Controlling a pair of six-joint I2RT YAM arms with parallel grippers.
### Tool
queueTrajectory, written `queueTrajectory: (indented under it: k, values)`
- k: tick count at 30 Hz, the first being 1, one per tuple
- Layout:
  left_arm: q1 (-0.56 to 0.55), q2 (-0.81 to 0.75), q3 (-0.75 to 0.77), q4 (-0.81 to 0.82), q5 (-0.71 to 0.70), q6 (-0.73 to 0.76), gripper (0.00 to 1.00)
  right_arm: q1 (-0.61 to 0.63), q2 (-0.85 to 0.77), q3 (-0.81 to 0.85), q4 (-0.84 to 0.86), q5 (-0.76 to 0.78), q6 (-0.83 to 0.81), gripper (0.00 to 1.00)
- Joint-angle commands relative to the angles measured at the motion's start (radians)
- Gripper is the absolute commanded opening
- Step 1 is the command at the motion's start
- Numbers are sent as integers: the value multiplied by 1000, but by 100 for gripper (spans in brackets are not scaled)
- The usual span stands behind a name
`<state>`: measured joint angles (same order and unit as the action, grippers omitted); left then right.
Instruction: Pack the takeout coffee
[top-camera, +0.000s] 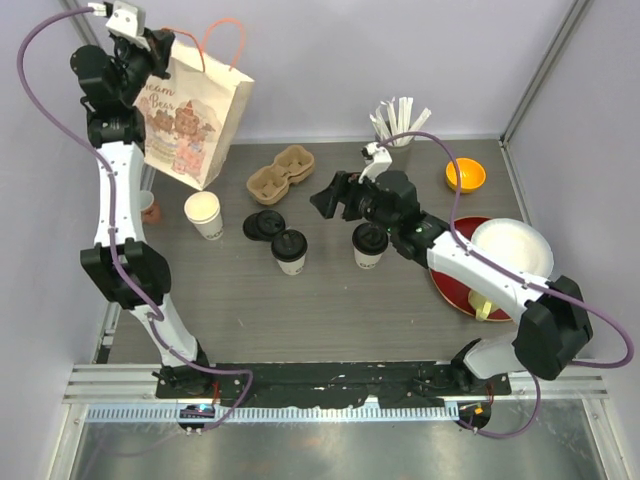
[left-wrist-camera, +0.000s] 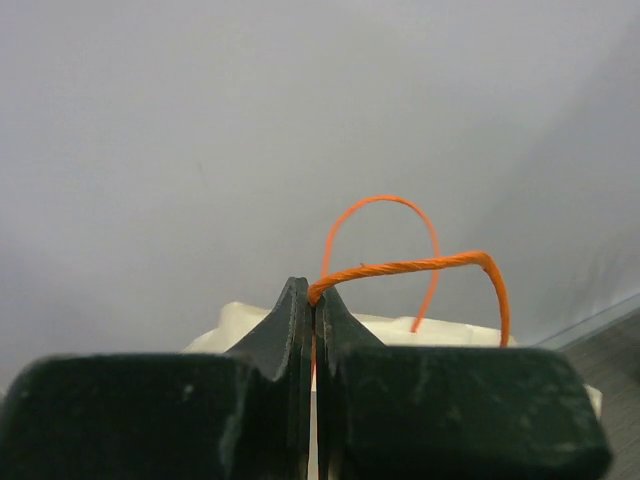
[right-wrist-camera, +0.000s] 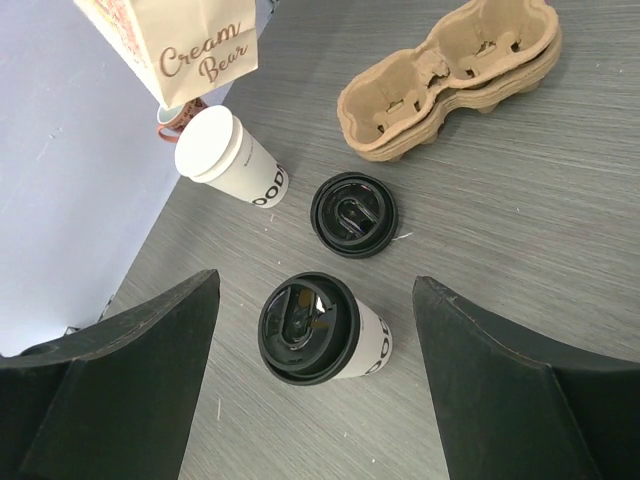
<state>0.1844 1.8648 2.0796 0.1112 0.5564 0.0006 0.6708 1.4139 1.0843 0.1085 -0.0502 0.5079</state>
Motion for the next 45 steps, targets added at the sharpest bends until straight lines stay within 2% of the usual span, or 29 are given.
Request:
queueTrajectory:
  k: [1,7,11,16,23,28,32,38,45]
  values:
    - [-10,-73,76,47,-3,-71,0,-2,-96,-21,54,41,9,83]
    - [-37,-187,82,-2,117,-215,0,-5,-184,5,-15,102,-46,84]
    - [-56,-259,63,2,253,-315,0,-22,-240,118,-142,76,-75,86]
    - [-115,-387,-48,-34,313,-343,0,-23,-326,268,-274,62,-86,86]
    - [-270,-519,-167,-108,367,-373,0,-22,-372,533,-452,62,-152,86]
    - [-371,-607,-332,-133,445,-399,0,-23,-342,680,-599,-55,-308,87]
    - [-502,-679,-472,-133,535,-412,0,-22,-314,764,-755,-154,-377,88]
    - [-646,-731,-644,-133,596,-424,0,-22,-331,709,-814,-229,-362,88]
    - [-753,-670,-745,-88,611,-396,0,-22,-369,586,-826,-229,-333,88]
